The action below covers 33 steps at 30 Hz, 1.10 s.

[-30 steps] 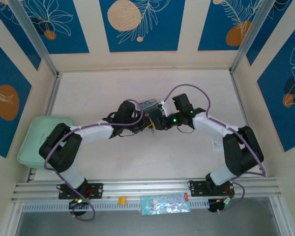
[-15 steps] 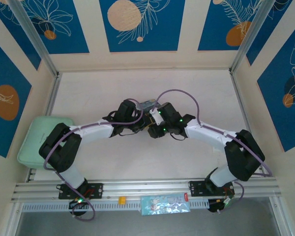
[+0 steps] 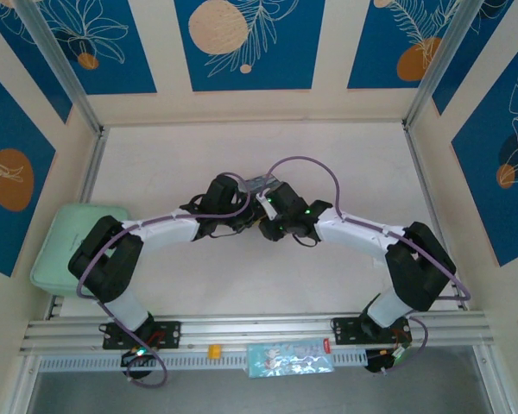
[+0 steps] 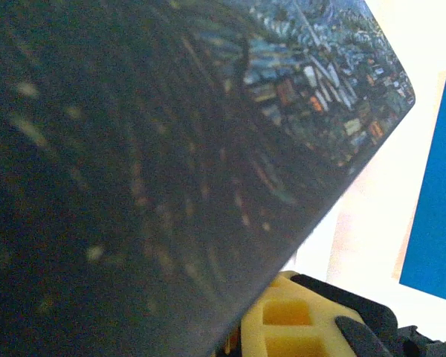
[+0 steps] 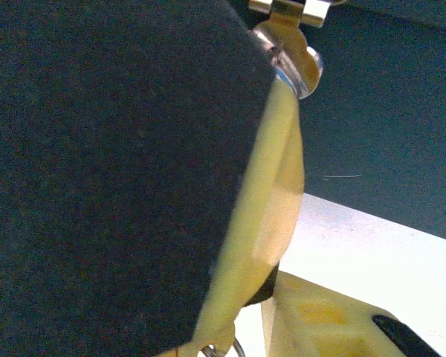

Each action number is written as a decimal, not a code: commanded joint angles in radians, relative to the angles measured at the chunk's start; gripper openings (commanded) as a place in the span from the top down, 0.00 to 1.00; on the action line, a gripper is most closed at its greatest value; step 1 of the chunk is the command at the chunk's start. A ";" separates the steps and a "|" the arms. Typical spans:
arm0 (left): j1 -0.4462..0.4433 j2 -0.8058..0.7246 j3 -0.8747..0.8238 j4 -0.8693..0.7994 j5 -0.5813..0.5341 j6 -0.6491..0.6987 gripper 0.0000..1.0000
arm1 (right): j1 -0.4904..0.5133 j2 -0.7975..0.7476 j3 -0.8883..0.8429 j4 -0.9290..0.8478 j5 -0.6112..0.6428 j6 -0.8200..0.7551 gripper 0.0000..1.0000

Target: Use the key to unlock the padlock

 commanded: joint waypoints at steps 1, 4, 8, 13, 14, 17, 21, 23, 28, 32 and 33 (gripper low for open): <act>0.004 -0.045 0.004 0.058 0.011 -0.019 1.00 | 0.007 0.018 0.033 0.008 0.065 0.023 0.80; 0.005 -0.048 -0.002 0.057 0.011 -0.016 1.00 | 0.007 0.013 0.033 0.006 0.073 0.035 0.96; 0.004 -0.054 -0.014 0.061 0.011 -0.015 1.00 | -0.004 -0.002 0.036 0.002 0.038 0.039 1.00; 0.005 -0.060 -0.028 0.071 0.029 0.013 1.00 | -0.133 -0.003 0.027 0.034 -0.289 0.076 1.00; 0.006 -0.063 -0.036 0.084 0.036 0.023 1.00 | -0.173 0.004 0.022 0.048 -0.403 0.086 1.00; 0.005 -0.068 -0.071 0.154 0.063 0.047 1.00 | -0.260 0.033 0.006 0.109 -0.679 0.109 1.00; 0.004 -0.058 -0.113 0.257 0.100 0.061 1.00 | -0.309 0.090 0.015 0.139 -0.858 0.121 1.00; 0.004 -0.052 -0.131 0.301 0.103 0.064 1.00 | -0.326 0.123 0.021 0.150 -0.919 0.134 1.00; 0.004 -0.028 -0.154 0.363 0.106 0.059 1.00 | -0.340 0.174 0.026 0.177 -1.005 0.168 1.00; 0.001 0.000 -0.184 0.480 0.119 0.069 1.00 | -0.364 0.210 0.018 0.239 -1.121 0.225 1.00; 0.001 0.009 -0.198 0.534 0.126 0.074 1.00 | -0.371 0.220 0.015 0.257 -1.146 0.240 1.00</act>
